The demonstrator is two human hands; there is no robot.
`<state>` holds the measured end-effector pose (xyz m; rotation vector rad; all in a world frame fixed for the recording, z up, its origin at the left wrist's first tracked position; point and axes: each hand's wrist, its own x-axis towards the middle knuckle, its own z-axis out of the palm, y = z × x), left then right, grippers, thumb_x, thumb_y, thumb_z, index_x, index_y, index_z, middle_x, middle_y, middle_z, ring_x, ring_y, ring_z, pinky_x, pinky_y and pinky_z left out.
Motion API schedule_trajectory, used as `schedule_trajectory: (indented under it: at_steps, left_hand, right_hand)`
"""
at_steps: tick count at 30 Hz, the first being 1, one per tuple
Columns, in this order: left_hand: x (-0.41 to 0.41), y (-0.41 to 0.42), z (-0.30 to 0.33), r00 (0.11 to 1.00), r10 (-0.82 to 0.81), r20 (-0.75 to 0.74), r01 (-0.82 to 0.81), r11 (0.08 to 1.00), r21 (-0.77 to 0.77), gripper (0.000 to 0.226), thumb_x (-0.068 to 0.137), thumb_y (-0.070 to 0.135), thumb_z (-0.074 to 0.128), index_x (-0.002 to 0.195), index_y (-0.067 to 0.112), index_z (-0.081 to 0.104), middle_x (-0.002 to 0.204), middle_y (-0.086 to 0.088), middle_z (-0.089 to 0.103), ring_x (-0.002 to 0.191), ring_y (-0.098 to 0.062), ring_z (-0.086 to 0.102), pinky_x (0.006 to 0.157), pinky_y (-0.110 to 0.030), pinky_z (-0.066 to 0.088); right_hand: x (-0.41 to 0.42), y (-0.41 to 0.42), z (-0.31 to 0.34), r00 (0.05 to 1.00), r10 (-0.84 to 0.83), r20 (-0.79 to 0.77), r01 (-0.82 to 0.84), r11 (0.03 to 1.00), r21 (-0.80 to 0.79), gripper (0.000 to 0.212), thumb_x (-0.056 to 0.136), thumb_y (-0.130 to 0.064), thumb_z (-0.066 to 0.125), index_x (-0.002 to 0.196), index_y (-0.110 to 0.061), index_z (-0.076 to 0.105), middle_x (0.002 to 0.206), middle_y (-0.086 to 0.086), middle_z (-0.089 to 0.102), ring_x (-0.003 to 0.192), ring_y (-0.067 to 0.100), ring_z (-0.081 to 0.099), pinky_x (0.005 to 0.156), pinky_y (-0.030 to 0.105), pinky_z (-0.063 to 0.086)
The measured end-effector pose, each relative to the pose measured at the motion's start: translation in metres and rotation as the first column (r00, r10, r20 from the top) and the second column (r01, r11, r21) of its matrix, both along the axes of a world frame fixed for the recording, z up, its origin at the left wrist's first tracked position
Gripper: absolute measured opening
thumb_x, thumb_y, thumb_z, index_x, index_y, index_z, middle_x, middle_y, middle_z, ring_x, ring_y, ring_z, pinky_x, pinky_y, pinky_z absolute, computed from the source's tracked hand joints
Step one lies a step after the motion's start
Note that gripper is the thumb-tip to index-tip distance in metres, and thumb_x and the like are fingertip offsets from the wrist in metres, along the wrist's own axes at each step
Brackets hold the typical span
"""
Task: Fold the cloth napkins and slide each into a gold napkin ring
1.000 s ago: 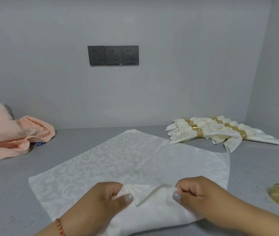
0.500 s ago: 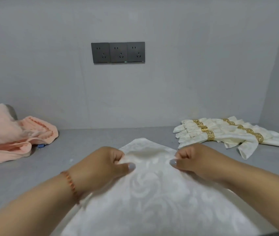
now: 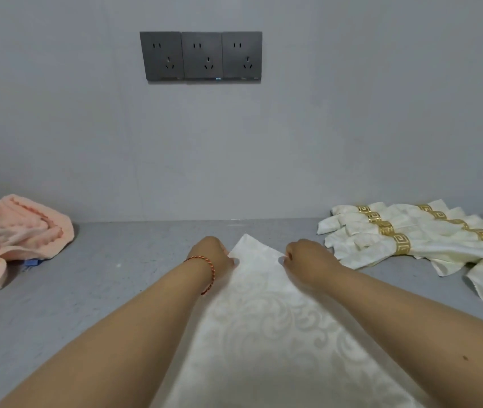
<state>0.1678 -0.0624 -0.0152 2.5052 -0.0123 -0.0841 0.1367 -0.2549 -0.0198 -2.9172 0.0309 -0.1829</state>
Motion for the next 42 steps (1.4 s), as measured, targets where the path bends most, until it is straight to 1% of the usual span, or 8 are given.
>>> schedule_trajectory:
  at_steps: [3,9,13,18,23,29,33,42]
  left_hand:
    - [0.018,-0.004,-0.007,0.998,0.052,0.017,-0.053,0.998,0.031,0.026,0.088,0.028,0.065,0.074,0.011,0.052,0.070,-0.002,0.048,0.067,-0.020,0.053,0.056,-0.025,0.037]
    - [0.039,-0.007,-0.025,0.994,0.101,0.033,-0.105,0.986,0.132,0.045,0.080,0.043,0.070,0.110,0.011,0.062,0.111,-0.008,0.066,0.108,-0.030,0.058,0.094,-0.041,0.048]
    - [0.047,-0.011,-0.025,0.996,0.081,-0.041,-0.074,0.985,0.154,0.042,0.079,0.052,0.065,0.103,0.018,0.061,0.111,-0.002,0.064,0.112,-0.029,0.054,0.099,-0.042,0.043]
    - [0.042,-0.010,-0.027,0.997,0.068,0.032,-0.066,0.995,-0.071,0.020,0.081,0.034,0.069,0.074,0.025,0.053,0.086,0.004,0.063,0.095,-0.023,0.061,0.097,-0.045,0.045]
    - [0.041,-0.002,-0.033,0.982,0.035,0.186,0.035,0.933,-0.357,0.014,0.085,0.018,0.070,0.075,0.022,0.061,0.065,0.009,0.054,0.066,-0.013,0.053,0.067,-0.025,0.044]
    - [0.039,0.004,-0.029,0.985,-0.047,0.169,0.102,0.937,-0.334,0.018,0.079,0.004,0.074,0.075,0.020,0.065,0.067,0.006,0.061,0.060,-0.008,0.055,0.061,-0.020,0.044]
    - [0.033,0.008,-0.023,0.990,-0.069,0.119,0.104,0.941,-0.323,0.036,0.078,-0.009,0.055,0.066,0.022,0.069,0.066,0.001,0.066,0.058,-0.011,0.057,0.057,-0.020,0.047]
    - [0.026,0.007,-0.018,0.994,-0.094,0.061,0.110,0.934,-0.340,0.011,0.078,0.013,0.069,0.068,0.010,0.072,0.083,-0.006,0.073,0.082,-0.022,0.065,0.076,-0.029,0.049]
  right_hand:
    - [0.014,0.001,-0.005,1.000,-0.012,-0.004,0.012,0.999,-0.031,0.035,0.100,-0.038,0.040,0.071,-0.017,0.041,0.094,0.003,0.047,0.091,0.024,0.048,0.072,0.030,0.034]
    - [0.028,0.003,-0.017,1.000,-0.020,0.005,0.021,0.998,-0.051,0.035,0.093,-0.040,0.050,0.115,-0.014,0.053,0.117,0.005,0.054,0.112,0.026,0.049,0.090,0.037,0.044]
    - [0.043,0.011,-0.011,0.997,0.010,-0.073,-0.008,1.000,0.018,0.041,0.086,-0.046,0.058,0.110,-0.013,0.054,0.113,0.004,0.056,0.110,0.025,0.050,0.089,0.037,0.046]
    - [0.060,0.017,-0.008,0.989,0.064,-0.134,-0.036,0.978,0.205,0.028,0.083,-0.044,0.064,0.084,-0.017,0.056,0.097,0.002,0.065,0.099,0.023,0.056,0.083,0.034,0.047]
    - [0.061,0.007,-0.020,0.994,0.093,-0.048,-0.048,0.814,0.579,0.023,0.087,-0.026,0.068,0.072,-0.021,0.052,0.060,-0.006,0.062,0.058,0.018,0.058,0.053,0.024,0.041]
    - [0.060,0.000,-0.031,0.980,0.183,0.083,-0.194,0.752,0.630,0.019,0.084,-0.009,0.069,0.077,-0.022,0.059,0.065,-0.009,0.054,0.053,0.004,0.055,0.063,0.031,0.048]
    - [0.053,-0.004,-0.024,0.963,0.245,0.108,-0.255,0.717,0.649,0.033,0.081,0.012,0.053,0.077,-0.018,0.064,0.065,-0.009,0.056,0.048,-0.005,0.047,0.055,0.010,0.039]
    - [0.049,-0.002,-0.023,0.969,0.244,0.042,-0.212,0.728,0.652,0.036,0.079,0.008,0.047,0.068,-0.020,0.068,0.051,-0.016,0.054,0.038,0.001,0.043,0.045,0.014,0.032]
